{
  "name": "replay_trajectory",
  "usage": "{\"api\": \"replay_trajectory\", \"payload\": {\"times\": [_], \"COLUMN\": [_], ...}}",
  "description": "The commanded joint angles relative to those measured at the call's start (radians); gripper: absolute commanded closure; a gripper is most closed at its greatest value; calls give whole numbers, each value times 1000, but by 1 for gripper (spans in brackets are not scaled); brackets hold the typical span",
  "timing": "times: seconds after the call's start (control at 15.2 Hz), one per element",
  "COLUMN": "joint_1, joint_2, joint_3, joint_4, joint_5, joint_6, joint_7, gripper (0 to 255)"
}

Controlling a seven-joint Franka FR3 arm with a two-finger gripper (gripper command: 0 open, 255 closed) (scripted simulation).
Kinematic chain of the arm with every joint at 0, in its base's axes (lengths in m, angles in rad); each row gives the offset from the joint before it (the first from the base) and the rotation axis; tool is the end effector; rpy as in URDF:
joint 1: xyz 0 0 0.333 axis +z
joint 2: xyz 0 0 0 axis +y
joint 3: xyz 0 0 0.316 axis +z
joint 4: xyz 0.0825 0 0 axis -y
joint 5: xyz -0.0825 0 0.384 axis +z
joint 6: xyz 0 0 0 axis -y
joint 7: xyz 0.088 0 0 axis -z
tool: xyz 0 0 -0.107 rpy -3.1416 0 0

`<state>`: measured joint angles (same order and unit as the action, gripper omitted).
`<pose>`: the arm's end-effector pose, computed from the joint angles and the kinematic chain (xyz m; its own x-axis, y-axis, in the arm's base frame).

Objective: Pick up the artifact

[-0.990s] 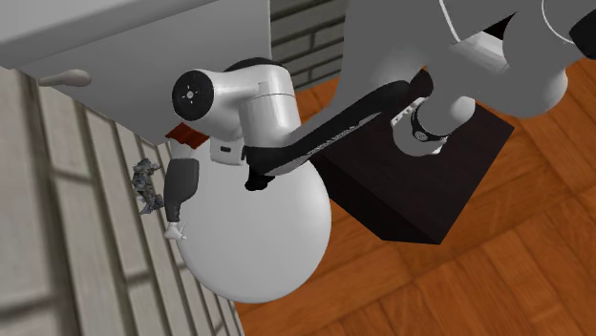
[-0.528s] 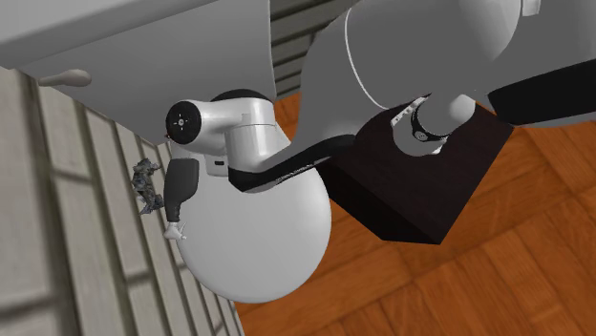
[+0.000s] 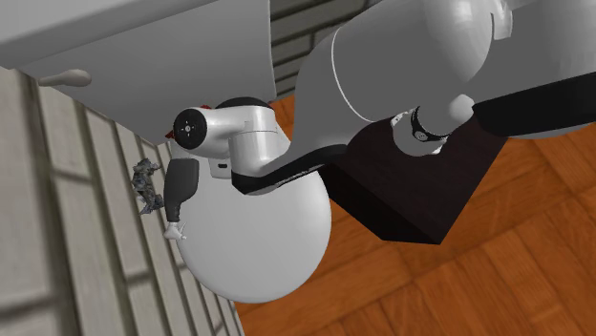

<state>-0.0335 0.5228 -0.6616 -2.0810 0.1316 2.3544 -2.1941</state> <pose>0.4403 -0.3647 0.2124 0.1122 0.9868 -0.1166 0.9630 -0.1369 -0.2321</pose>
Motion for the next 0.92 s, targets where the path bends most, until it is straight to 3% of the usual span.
{"api": "replay_trajectory", "payload": {"times": [0.0,0.46,0.86], "joint_1": [0,0,30], "joint_2": [1,1,-64], "joint_3": [1,1,-36], "joint_4": [0,0,2], "joint_5": [1,1,-42], "joint_6": [1,0,-60], "joint_7": [0,0,16], "gripper": [255,255,255]}}
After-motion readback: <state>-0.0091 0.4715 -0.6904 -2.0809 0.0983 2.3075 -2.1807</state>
